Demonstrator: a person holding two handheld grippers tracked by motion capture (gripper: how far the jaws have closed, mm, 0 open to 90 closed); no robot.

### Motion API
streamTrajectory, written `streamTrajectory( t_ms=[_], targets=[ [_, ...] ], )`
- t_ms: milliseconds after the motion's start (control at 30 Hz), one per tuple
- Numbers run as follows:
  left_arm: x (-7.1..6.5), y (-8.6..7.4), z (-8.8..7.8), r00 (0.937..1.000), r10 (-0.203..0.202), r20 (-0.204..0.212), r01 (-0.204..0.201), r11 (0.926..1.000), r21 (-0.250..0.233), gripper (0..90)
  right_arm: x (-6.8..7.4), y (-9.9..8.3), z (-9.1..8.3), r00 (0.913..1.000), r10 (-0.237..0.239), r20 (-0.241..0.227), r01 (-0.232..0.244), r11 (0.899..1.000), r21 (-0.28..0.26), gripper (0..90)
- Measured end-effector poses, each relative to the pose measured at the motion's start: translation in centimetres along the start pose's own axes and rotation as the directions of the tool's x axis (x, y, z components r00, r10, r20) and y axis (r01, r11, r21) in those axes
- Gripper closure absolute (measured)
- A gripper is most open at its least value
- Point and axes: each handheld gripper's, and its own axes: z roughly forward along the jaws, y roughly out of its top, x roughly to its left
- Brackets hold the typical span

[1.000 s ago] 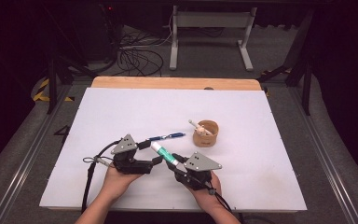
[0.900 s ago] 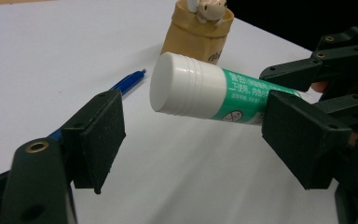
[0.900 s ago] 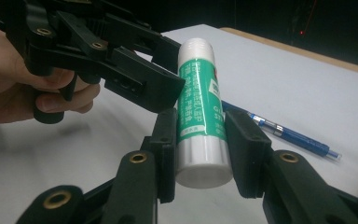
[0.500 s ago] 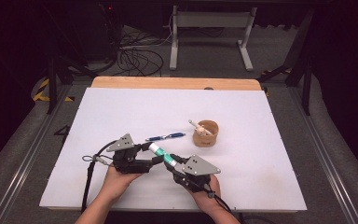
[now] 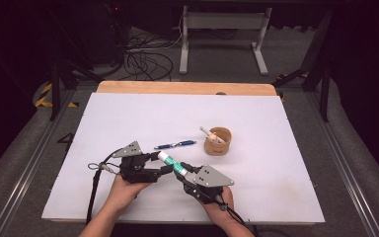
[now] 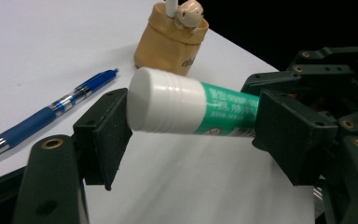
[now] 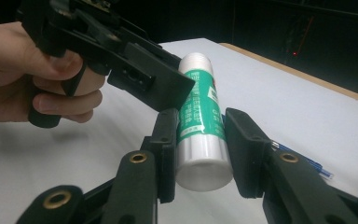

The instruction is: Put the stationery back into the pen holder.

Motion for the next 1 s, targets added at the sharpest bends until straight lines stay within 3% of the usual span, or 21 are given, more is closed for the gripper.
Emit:
streamTrajectory(
  t_ms=[167,267,633,733,1000],
  targets=[
    [-0.1,0.1,-0.2,0.9999,-0.016,0.002,0.016,0.9997,-0.017,28.8,0.1,-0.1,0.1,0.9999,-0.009,-0.006,0.009,1.0,0.005,66.5],
    [-0.2,0.2,-0.3,1.0,-0.006,-0.005,0.006,0.9995,-0.03,30.1,0.2,-0.2,0.2,0.9999,-0.009,-0.01,0.01,1.0,0.013,66.5],
    [-0.8,0.2,-0.8,0.9999,0.008,-0.015,-0.009,0.9942,-0.107,44.6,0.2,-0.5,0.8,0.9999,-0.01,0.0,0.01,0.998,0.059,66.5],
    [-0.9,0.2,-0.8,1.0,0.002,0.008,-0.001,0.9925,-0.123,48.0,0.3,-0.6,0.9,0.9999,-0.014,0.003,0.014,0.997,0.07,66.4],
    [-1.4,0.2,-0.6,0.9983,0.034,0.048,-0.027,0.9906,-0.134,56.5,0.4,-0.8,1.1,0.9997,-0.025,0.004,0.025,0.996,0.085,66.5]
  ],
)
